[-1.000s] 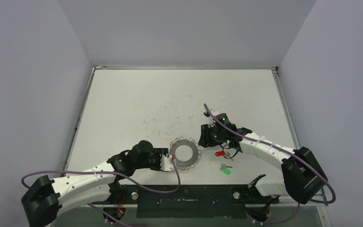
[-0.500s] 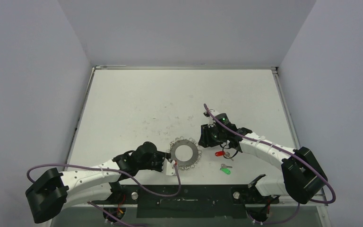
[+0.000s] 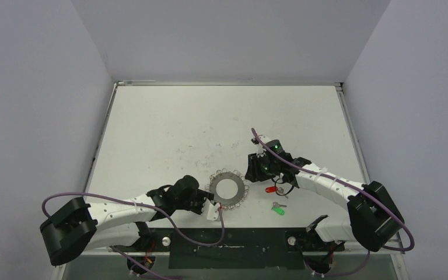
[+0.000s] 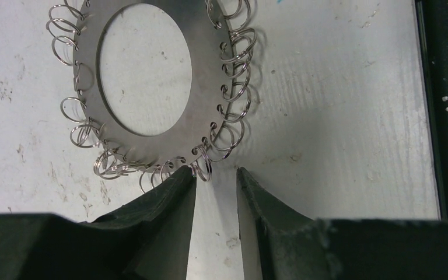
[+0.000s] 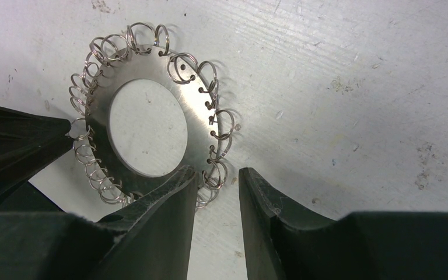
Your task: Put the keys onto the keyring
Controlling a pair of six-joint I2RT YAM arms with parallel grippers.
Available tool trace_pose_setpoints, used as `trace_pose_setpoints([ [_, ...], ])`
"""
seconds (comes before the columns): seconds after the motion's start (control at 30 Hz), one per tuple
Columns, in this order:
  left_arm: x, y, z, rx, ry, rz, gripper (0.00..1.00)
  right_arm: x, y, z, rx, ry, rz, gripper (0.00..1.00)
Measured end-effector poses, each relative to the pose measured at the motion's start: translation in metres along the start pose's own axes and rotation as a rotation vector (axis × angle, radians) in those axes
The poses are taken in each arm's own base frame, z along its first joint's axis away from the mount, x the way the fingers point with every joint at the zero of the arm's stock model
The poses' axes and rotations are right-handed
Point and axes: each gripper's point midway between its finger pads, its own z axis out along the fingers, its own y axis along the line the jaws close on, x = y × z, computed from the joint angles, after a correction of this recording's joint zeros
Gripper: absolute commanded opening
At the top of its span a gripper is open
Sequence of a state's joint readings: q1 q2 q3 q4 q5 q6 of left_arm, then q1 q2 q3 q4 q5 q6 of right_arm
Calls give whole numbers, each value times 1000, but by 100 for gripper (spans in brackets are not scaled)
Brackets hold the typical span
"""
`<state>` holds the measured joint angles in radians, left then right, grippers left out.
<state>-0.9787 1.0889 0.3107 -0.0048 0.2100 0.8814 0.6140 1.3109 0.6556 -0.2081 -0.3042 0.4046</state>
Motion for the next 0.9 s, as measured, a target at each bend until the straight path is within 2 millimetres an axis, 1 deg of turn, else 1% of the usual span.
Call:
trace_pose_setpoints([
  [0.23,-2,4,6,3,2,26,23,0,-2,0,5,1,6,34],
  [0.43,-1,5,9,1,11,35,8,0,-4,-1,8,1,9,33],
  [0.47,0,5,9,1,14,36,1,0,-4,-1,9,2,9,34],
  [0.73,3,8,8,-18,34,33,0,2,-5,-1,13,11,12,34],
  [0.9,-4,17,1,-61,16,26,0,1,-3,-5,10,4,10,34],
])
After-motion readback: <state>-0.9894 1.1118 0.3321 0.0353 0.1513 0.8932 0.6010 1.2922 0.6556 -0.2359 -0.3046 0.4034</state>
